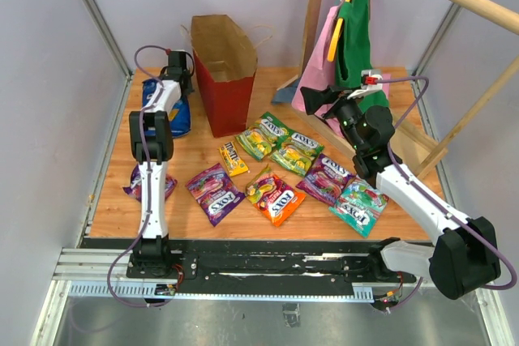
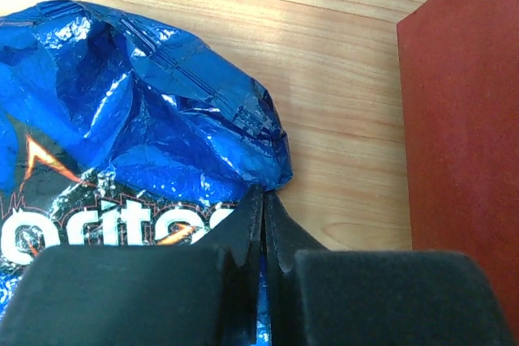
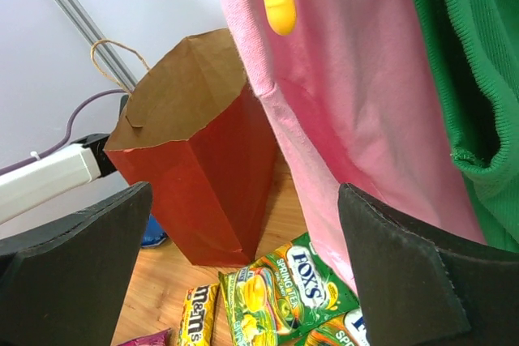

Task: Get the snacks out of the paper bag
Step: Adjust the snack at the center of the board, then reset both arms

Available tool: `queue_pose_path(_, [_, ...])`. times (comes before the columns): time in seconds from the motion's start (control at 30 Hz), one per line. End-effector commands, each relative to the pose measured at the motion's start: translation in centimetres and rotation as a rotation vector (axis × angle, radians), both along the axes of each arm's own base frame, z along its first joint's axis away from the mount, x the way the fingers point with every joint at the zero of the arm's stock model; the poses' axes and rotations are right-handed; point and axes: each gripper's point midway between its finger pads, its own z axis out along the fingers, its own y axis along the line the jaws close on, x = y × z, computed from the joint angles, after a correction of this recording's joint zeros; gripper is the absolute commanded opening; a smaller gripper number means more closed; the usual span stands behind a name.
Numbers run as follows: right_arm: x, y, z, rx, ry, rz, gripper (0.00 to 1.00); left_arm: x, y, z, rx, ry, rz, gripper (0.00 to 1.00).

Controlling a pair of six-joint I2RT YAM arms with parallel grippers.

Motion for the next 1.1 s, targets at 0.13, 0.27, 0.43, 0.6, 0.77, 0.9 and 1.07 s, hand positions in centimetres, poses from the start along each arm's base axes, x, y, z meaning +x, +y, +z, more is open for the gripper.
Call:
queue_pose_path(0.13, [-0.7, -0.4, 1.4, 0.03, -0.041, 0.009, 0.98, -1.6, 2.3, 1.6, -0.202, -0.028, 0.041, 0.37])
queue_pose_path(0.27, [-0.7, -0.2, 1.3, 0.034, -0.035, 0.021, 0.98, -2.2, 2.7, 4.6, -0.232, -0.087, 0.046, 0.64])
queue_pose_path(0.43, [0.0, -0.1, 0.7, 0.027, 0.008, 0.012, 0.98, -3.4, 3.0, 9.1, -0.25, -0.164, 0.063, 0.95])
queue_pose_path(0.6, [0.7, -0.2, -0.6, -0.015, 0.077, -0.008, 0.98, -5.3, 2.8, 14.3, -0.306, -0.273, 0.042, 1.0])
queue_pose_path(0.77, [1.1, 1.0, -1.5, -0.106, 0.166, 0.048, 0.98, -8.1, 1.4, 19.2, -0.346, -0.345, -0.026, 1.0])
queue_pose_path(0.9, [2.0, 1.0, -2.4, -0.118, 0.217, 0.026, 0.98, -11.8, -1.0, 23.9, -0.399, -0.447, -0.13, 1.0])
queue_pose_path(1.07, [2.8, -0.3, -5.8, -0.181, 0.352, -0.061, 0.98, -16.9, -3.6, 25.1, -0.456, -0.53, -0.237, 1.0])
